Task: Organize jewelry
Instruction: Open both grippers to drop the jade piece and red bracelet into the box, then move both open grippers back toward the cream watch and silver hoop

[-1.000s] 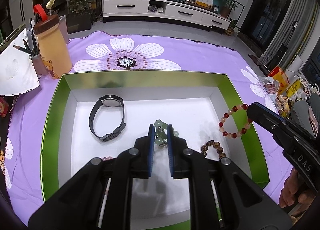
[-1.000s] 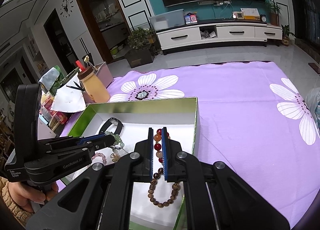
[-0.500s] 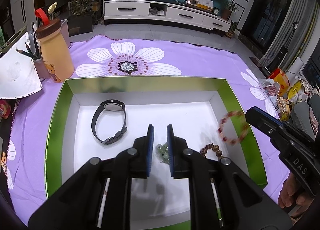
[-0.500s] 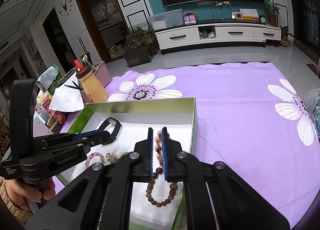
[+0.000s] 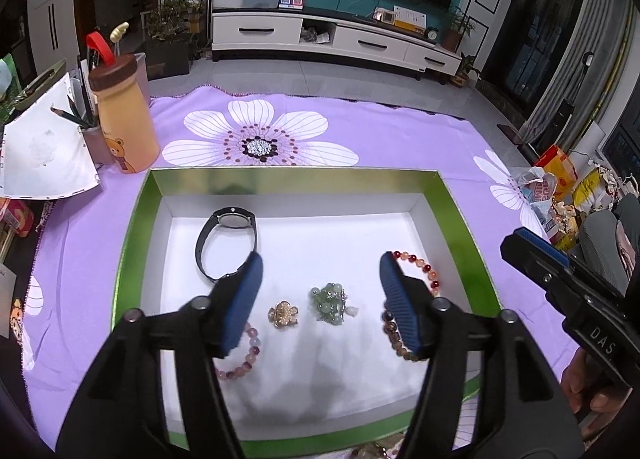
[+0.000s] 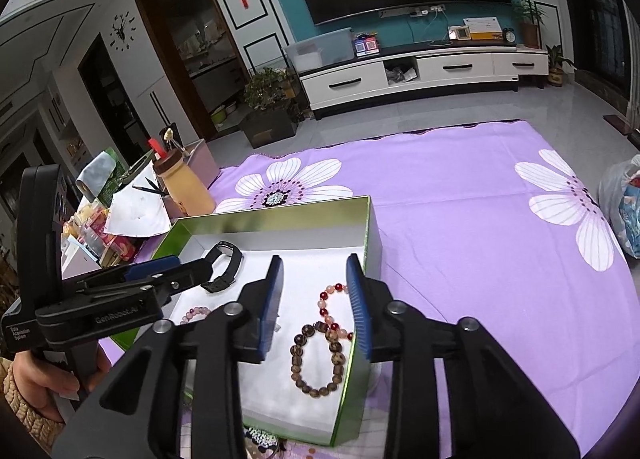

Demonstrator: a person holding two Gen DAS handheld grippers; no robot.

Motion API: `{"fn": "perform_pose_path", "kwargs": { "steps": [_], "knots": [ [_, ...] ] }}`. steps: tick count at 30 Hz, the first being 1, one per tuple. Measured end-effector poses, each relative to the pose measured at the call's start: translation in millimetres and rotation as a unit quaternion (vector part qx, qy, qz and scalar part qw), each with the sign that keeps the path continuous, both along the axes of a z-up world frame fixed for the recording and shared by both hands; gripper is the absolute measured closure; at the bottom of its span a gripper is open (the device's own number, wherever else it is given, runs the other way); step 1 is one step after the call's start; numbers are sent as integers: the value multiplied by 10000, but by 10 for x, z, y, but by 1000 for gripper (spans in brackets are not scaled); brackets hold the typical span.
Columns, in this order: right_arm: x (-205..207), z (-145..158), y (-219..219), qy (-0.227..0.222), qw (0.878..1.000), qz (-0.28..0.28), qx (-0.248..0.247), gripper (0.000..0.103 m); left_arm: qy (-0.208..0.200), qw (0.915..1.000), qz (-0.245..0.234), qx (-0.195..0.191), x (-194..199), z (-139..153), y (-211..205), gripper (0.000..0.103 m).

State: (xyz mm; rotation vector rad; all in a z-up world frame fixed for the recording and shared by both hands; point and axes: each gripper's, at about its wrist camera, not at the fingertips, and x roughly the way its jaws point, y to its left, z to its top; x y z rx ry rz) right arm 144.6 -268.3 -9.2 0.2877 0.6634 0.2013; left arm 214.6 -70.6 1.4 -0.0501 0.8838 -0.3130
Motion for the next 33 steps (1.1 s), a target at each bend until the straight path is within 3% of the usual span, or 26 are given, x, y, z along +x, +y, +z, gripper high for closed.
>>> {"fn": "perform_pose_path", "kwargs": {
  "steps": [6, 11, 18, 33],
  "knots": [
    [-219, 69, -79, -66, 9998, -186, 48, 49, -67, 9999, 111, -59, -143, 105, 116, 18],
    [-405, 122, -134, -90, 9995, -310, 57, 38, -79, 9997, 196, -138, -303, 165, 264, 10],
    [-705, 157, -179, -81, 9994, -339, 22, 28, -46, 9993, 284, -250, -548, 203, 441, 7],
    [-1227, 75, -138, 43, 9999, -129, -9, 27, 81, 9988, 250, -406, -1069, 108, 665, 7]
  ]
}}
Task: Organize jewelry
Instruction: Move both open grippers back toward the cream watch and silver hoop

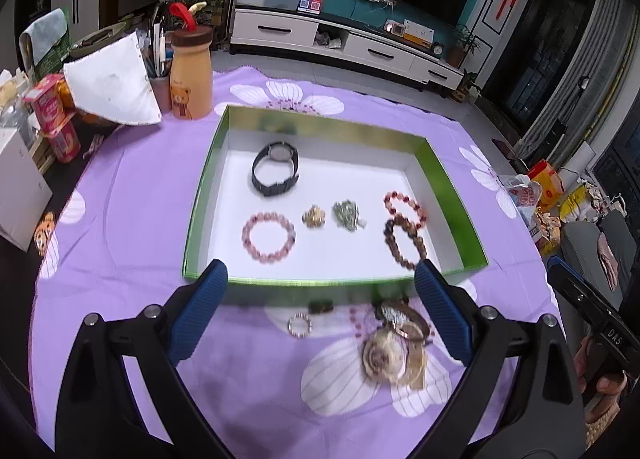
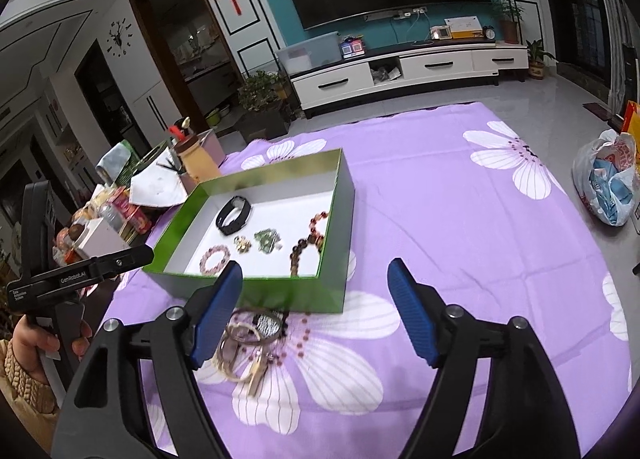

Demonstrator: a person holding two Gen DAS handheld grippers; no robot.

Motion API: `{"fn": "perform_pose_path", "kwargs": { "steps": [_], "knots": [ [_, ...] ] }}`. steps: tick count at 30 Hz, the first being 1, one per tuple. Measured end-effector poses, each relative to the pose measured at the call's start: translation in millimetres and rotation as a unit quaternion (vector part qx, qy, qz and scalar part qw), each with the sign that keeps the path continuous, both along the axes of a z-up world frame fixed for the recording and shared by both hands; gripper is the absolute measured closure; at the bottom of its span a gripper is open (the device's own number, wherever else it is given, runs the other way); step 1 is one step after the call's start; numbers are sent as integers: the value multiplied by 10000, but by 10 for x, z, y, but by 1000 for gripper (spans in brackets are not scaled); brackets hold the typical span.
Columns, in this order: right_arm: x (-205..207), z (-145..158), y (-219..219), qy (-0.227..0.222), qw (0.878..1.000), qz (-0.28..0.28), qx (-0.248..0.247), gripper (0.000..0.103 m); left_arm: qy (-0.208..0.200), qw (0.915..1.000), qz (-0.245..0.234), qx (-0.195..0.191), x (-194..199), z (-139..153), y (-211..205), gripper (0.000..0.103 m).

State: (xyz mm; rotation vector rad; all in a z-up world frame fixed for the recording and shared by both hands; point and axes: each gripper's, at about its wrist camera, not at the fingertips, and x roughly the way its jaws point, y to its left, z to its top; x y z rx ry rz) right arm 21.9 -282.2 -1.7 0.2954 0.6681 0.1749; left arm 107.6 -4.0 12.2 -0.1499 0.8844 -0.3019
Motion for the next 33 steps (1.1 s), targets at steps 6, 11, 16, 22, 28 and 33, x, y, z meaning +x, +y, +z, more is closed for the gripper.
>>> {"fn": "perform_pose_path", "kwargs": {
  "steps": [6, 11, 16, 22, 28, 33],
  "knots": [
    [-111, -122, 129, 100, 9995, 187, -222, 28, 194, 9997, -132, -48, -189, -193, 17, 7],
    [-181, -317, 192, 321, 9987, 277, -273, 28, 422, 9987, -297, -17, -327, -409, -61, 7],
    [-225, -547, 257, 595, 9972, 316, -334, 28, 587, 9971, -491, 34, -443, -611, -201, 7],
    [-239, -673, 277, 767, 9961, 321, -305, 28, 649, 9956, -664, 160, -478, -726, -390, 7],
    [-230, -708, 285, 805, 9957, 355, -300, 28, 580, 9949, -699, 446, -434, -797, -566, 18],
    [-216, -706, 329, 759, 9954, 484, -329, 28, 541, 9937, -687, 701, -359, -874, -657, 40]
  ]
}}
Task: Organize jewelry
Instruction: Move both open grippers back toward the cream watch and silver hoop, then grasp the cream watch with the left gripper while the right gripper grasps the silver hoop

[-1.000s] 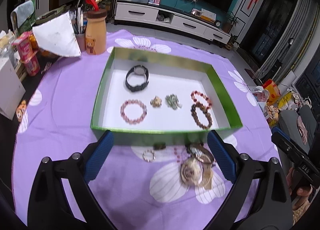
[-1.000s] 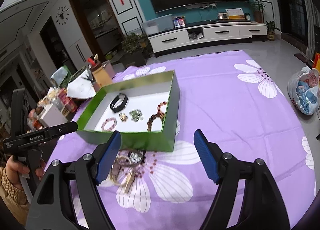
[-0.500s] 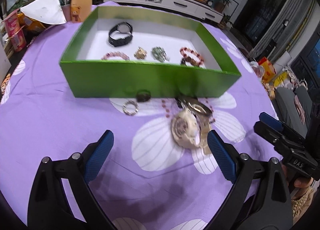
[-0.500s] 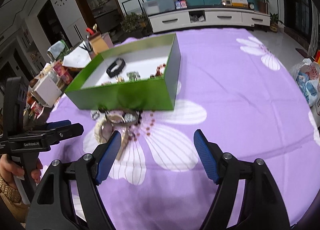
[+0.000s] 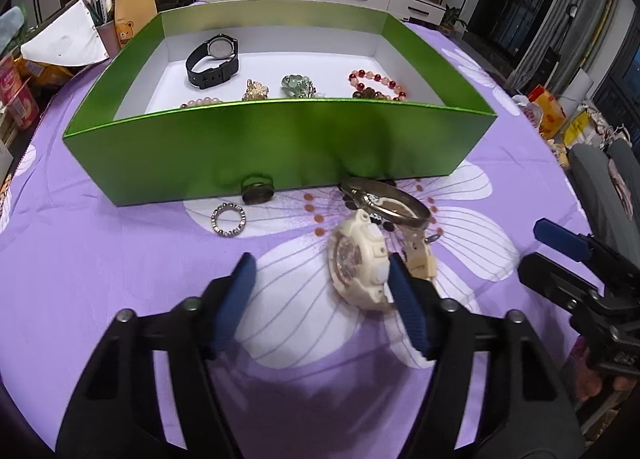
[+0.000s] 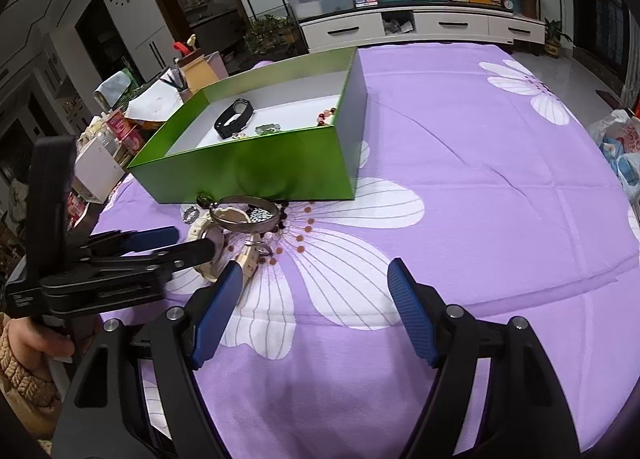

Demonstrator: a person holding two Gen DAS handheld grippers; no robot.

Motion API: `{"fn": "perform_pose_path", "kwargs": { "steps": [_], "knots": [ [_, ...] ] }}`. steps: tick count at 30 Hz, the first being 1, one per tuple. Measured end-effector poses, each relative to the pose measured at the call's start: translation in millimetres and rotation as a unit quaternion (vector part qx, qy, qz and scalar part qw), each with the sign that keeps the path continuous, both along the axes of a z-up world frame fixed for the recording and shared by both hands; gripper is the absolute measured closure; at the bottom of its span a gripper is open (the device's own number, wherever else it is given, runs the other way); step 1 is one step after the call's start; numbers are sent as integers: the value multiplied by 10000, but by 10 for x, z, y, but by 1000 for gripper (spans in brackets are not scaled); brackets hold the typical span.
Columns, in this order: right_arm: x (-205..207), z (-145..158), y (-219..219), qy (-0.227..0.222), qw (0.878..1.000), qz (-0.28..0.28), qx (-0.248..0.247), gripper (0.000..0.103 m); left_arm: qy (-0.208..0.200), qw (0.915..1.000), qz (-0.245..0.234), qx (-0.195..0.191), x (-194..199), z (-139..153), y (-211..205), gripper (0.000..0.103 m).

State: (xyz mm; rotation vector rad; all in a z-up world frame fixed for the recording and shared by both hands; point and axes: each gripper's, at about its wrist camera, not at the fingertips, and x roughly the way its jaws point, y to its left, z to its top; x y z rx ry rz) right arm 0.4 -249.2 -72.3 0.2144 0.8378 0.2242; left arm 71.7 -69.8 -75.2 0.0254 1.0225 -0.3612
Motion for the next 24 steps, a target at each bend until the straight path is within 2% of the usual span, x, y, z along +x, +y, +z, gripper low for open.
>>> {"fn": "perform_pose_path", "kwargs": {
  "steps": [4, 6, 9, 18, 24],
  "knots": [
    [26, 39, 146, -179, 9991, 320, -227, 34, -81, 9999, -116, -10, 0, -9, -22, 50],
    [59, 68, 235, -312, 9975, 552, -321, 40, -149, 9996, -232, 16, -15, 4, -56, 69],
    [152, 99, 370, -473, 9936, 927, -447, 52, -223, 9992, -324, 107, -24, 17, -87, 77],
    [438, 70, 679, -568, 9744, 1914, -1036, 69, -279, 9984, -454, 179, -13, 27, -91, 79],
    [532, 69, 753, -526, 9572, 2473, -1406, 72, -255, 9982, -520, 163, -22, 24, -105, 79]
  ]
}}
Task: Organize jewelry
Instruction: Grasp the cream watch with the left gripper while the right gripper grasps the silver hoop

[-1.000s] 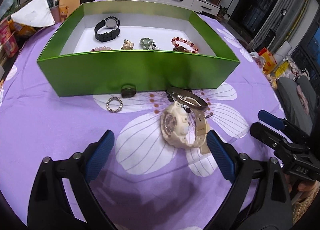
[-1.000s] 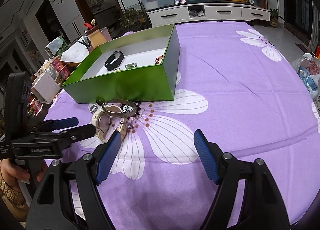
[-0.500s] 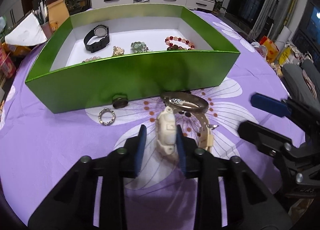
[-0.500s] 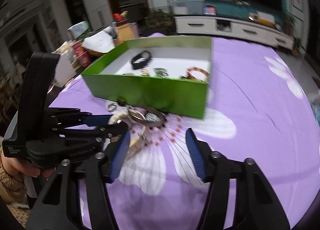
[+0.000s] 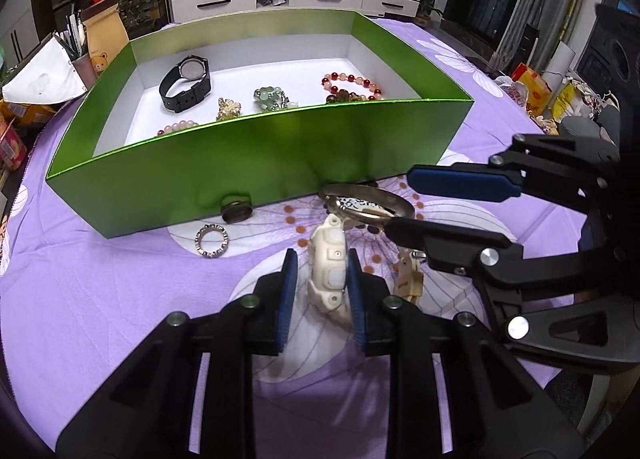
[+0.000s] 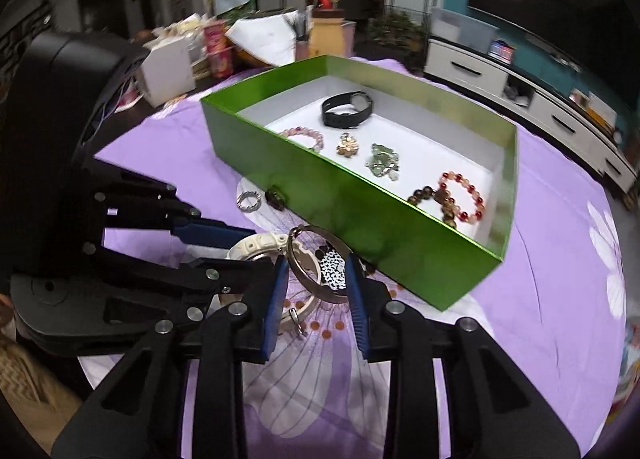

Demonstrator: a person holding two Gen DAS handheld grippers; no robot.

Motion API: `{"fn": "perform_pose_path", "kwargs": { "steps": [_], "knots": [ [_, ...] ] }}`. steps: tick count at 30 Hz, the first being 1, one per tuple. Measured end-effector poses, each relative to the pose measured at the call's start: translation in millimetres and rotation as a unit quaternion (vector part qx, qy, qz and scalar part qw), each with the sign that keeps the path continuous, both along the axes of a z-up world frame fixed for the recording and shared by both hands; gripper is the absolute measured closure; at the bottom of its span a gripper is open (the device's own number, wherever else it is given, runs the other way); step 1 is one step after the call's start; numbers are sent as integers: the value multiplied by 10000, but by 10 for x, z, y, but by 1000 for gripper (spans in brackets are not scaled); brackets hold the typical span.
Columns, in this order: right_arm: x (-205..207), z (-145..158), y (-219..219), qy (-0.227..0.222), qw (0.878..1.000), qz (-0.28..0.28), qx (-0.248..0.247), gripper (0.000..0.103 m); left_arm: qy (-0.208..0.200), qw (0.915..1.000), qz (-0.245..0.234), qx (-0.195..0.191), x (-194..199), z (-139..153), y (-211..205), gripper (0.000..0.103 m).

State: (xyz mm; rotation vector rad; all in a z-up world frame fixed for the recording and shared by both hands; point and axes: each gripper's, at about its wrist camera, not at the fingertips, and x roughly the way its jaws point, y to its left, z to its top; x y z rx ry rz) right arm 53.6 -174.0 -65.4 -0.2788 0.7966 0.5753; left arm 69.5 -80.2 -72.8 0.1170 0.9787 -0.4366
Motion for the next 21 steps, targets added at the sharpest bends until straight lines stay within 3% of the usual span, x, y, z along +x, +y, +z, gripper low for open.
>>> {"fn": "perform_pose_path", "kwargs": {
  "steps": [4, 8, 11, 17, 21],
  "knots": [
    [-44, -5, 69, -8, 9990, 367, -252, 74, 0, 10000, -41, 19, -1, 0, -4, 79],
    [-40, -89, 171, 19, 9962, 550, -682, 89, -14, 9999, -99, 50, -3, 0, -36, 79],
    [-46, -91, 180, 6, 9963, 597, -614, 98, -20, 9999, -90, 53, 2, -3, -33, 79],
    [-17, 55, -112, 127, 9989, 170, 414, 98, -57, 10000, -74, 32, -10, -5, -19, 84],
    [-37, 114, -384, 257, 9903, -186, 1349, 98, -87, 10000, -28, -33, -28, 26, 31, 86]
  ]
}}
